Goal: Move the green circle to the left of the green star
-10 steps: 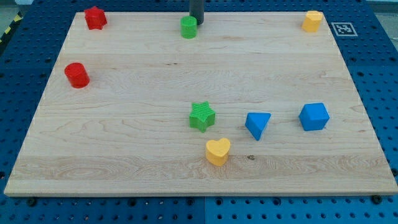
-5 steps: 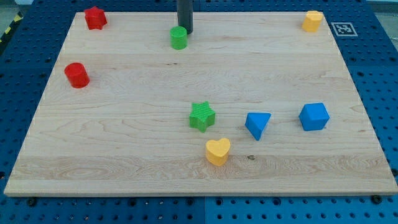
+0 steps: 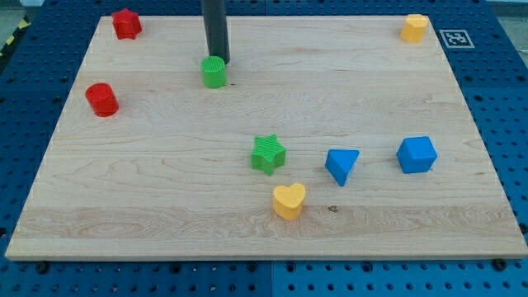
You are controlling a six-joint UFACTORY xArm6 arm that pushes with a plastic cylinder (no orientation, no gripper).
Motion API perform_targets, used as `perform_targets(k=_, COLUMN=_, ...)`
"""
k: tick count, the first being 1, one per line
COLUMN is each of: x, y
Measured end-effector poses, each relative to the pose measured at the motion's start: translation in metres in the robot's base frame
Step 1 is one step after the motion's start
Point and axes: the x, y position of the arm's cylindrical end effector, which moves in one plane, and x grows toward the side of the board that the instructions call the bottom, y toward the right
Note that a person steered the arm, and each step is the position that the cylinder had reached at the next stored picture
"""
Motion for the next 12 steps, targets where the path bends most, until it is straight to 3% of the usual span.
perform_targets(k=7, x=0.134, y=-0.042)
perform_targets(k=9, x=0.134, y=-0.073)
perform_targets(k=12, x=0.163, y=-0.071)
